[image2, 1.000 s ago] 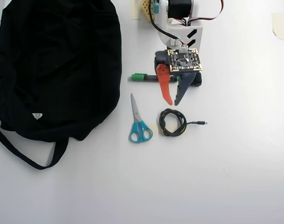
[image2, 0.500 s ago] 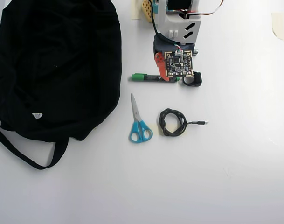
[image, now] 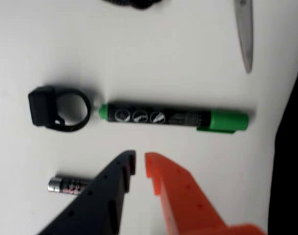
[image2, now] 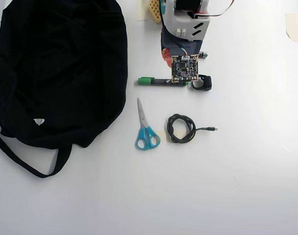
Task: Put the green marker into the black bag
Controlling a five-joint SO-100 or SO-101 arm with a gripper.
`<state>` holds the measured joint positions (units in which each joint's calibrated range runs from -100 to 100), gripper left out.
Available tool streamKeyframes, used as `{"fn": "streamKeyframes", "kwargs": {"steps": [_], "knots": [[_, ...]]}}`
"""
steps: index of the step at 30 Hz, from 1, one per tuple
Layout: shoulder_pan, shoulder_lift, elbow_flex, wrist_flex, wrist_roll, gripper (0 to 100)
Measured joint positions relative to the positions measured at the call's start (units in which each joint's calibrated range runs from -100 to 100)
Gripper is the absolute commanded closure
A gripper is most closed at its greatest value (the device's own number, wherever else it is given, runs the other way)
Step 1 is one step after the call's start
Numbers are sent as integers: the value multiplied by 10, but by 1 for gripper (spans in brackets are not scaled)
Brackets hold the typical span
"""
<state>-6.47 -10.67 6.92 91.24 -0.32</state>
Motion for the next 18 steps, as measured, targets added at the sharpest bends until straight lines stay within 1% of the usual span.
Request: {"fn": "streamKeyframes", "kwargs": {"steps": [18], "knots": [[0,0,0,9,0,97]]}}
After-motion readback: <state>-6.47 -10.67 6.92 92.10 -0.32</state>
